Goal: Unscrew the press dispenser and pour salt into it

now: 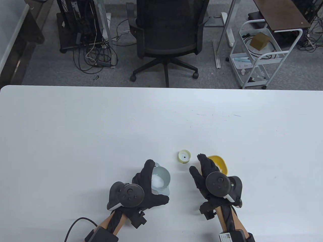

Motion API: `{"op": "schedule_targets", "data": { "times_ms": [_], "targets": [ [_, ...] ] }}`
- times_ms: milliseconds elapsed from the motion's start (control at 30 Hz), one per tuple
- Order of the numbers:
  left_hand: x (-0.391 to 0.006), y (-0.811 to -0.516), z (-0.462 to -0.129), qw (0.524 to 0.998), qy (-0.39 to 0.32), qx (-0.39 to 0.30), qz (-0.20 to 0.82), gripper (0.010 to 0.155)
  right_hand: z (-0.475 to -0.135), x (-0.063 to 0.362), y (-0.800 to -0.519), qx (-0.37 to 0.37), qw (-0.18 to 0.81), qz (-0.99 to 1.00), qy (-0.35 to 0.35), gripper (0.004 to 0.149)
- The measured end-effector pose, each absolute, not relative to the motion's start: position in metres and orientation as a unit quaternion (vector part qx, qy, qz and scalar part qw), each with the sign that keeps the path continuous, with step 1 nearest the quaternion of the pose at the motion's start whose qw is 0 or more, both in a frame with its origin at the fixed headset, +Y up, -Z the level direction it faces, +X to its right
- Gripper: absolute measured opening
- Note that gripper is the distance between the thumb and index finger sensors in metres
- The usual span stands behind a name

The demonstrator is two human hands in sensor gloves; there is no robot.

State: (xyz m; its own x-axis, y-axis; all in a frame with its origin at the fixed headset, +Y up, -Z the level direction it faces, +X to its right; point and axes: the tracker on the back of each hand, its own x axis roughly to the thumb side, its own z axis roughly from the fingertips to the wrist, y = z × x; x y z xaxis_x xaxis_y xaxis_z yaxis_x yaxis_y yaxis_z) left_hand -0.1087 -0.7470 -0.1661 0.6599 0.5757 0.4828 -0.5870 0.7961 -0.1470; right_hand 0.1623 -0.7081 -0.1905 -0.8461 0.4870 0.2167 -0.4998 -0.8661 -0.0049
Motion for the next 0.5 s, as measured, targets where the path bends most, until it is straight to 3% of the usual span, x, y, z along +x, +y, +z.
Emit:
{"op": "schedule_targets", "data": {
  "times_ms": [500],
  "targets": [
    [-0.1105,-0.7448,-0.1670,0.909,-0.259,0.015,0.326,0.146,-0.1910,0.1640,-0.7083,0.101,0.259,0.960,-0.034,0.068]
  ]
}}
